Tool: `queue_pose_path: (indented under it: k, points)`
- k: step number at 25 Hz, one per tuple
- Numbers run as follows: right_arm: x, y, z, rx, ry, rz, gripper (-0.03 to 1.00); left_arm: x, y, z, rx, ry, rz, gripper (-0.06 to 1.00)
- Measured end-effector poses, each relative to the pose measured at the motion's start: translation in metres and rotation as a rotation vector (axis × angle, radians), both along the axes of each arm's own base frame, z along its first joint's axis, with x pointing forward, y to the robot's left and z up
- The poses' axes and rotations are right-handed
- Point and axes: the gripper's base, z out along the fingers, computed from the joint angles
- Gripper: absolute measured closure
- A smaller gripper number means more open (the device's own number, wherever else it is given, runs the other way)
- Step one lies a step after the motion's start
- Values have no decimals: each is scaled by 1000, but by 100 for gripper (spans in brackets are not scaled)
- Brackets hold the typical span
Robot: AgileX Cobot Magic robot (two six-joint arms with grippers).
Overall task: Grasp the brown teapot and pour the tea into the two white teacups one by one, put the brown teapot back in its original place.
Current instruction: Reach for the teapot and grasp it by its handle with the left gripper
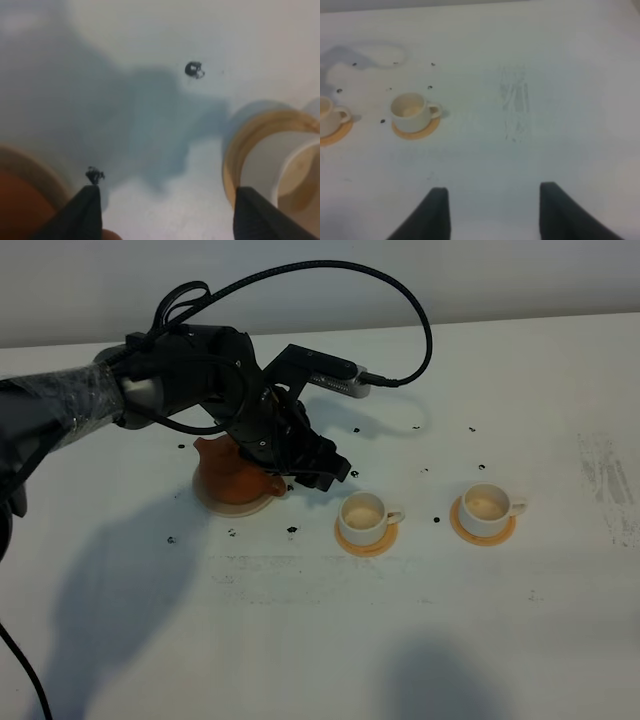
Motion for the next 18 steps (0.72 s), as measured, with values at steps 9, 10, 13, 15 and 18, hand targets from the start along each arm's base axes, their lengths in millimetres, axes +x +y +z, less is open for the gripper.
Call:
queue_pose_path:
  k: [9, 10, 13, 15, 18]
  points:
    - [0, 0, 0, 0, 0, 0, 55, -5, 2, -2, 28, 52, -21, 38]
    - [0, 0, 0, 0, 0, 0, 55, -5, 2, -2, 30, 53, -25, 38]
    - [0, 0, 0, 0, 0, 0, 55, -5, 2, -2, 32, 56, -29, 38]
    - [0, 0, 0, 0, 0, 0, 55, -6, 3, -2, 36, 62, -34, 38]
    - [0, 0, 0, 0, 0, 0, 55, -6, 5, -3, 41, 72, -35, 38]
